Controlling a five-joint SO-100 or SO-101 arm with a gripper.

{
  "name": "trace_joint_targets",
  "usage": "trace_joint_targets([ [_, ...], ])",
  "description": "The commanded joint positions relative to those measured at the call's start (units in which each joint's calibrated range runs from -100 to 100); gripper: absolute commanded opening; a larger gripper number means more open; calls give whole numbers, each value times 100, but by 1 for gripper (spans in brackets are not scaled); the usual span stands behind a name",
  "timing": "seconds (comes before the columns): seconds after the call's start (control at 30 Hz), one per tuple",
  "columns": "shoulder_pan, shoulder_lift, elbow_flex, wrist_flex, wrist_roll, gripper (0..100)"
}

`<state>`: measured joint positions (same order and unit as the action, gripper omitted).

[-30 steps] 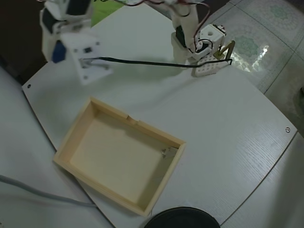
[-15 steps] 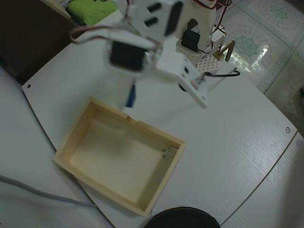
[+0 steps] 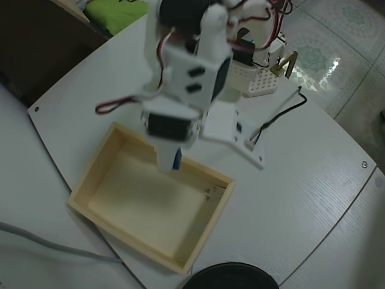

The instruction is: Pick up the small blue cube and put it into the box

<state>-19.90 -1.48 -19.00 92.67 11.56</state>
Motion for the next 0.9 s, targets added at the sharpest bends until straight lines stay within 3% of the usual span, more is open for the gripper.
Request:
trace_joint_targets([
  [0.0, -19, 173, -54, -159, 34, 13],
  [0.47, 40, 478, -190, -133, 34, 13],
  [0.87, 47, -1441, -407, 232, -18, 13],
])
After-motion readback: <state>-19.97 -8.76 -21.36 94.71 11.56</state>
